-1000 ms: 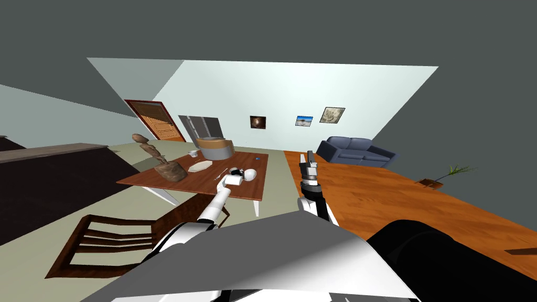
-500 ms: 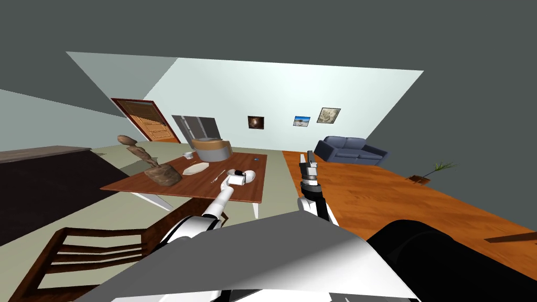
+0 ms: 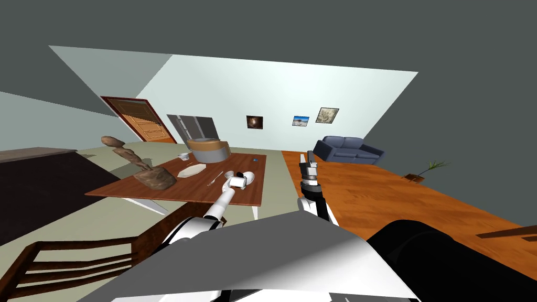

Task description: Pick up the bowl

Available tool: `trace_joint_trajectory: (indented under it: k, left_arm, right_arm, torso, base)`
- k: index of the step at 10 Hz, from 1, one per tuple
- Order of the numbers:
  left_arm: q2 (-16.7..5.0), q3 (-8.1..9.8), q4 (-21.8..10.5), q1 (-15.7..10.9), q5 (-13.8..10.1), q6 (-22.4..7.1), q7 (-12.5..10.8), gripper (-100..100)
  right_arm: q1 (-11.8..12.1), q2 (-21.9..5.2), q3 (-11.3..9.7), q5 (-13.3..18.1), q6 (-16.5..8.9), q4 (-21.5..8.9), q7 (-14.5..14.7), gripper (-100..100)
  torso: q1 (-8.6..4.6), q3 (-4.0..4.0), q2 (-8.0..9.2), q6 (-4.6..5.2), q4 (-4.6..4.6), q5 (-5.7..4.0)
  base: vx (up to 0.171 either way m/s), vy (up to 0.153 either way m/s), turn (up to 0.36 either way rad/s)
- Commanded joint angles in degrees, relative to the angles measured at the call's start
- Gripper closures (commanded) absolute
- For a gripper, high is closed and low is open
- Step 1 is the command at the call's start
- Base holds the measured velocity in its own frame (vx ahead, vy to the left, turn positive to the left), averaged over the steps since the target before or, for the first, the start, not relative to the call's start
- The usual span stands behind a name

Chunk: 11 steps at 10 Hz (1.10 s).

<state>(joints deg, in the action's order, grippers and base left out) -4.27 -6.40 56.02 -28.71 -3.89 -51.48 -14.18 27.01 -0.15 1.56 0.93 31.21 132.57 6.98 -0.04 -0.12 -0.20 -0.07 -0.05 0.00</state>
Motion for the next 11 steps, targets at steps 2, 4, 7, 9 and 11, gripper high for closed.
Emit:
trace_joint_trajectory:
  k: [2, 4, 7, 9, 11]
  left_arm:
    - [-1.6, 1.08, -1.1, 0.2, -1.5, 0.9, 1.0, -100]
    - [-4.7, 3.22, -3.3, 0.5, -4.5, 2.6, 3.0, -100]
    - [-7.9, 5.37, -5.5, 0.8, -7.5, 4.4, 5.1, -100]
    - [-9.5, 6.44, -6.6, 0.9, -9.0, 5.2, 6.1, -100]
    - [-12.6, 8.59, -8.8, 1.3, -12.0, 7.0, 8.1, -100]
  right_arm:
    - [0.0, 0.0, 0.0, 0.0, 0.0, 0.0, 0.0, 0]
    - [0.0, 0.0, 0.0, 0.0, 0.0, 0.0, 0.0, 0]
    - [0.0, 0.0, 0.0, 0.0, 0.0, 0.0, 0.0, 0]
    - [0.0, 0.0, 0.0, 0.0, 0.0, 0.0, 0.0, 0]
    - [0.0, 0.0, 0.0, 0.0, 0.0, 0.0, 0.0, 0]
  torso:
    - [0.00, 0.05, 0.09, 0.00, 0.02, 0.00]
    - [-0.16, 0.14, 0.25, 0.02, 0.05, -0.03]
    - [-0.33, 0.21, 0.35, 0.03, 0.08, -0.07]
    - [-0.06, 0.14, 0.23, -0.01, 0.06, -0.02]
    - [-0.14, 0.15, 0.26, 0.03, 0.07, -0.04]
  base:
    - [-0.005, -0.013, -0.087]
    - [-0.039, -0.070, -0.245]
    - [-0.039, -0.082, -0.182]
    - [-0.008, -0.019, -0.069]
    - [-0.030, -0.065, -0.241]
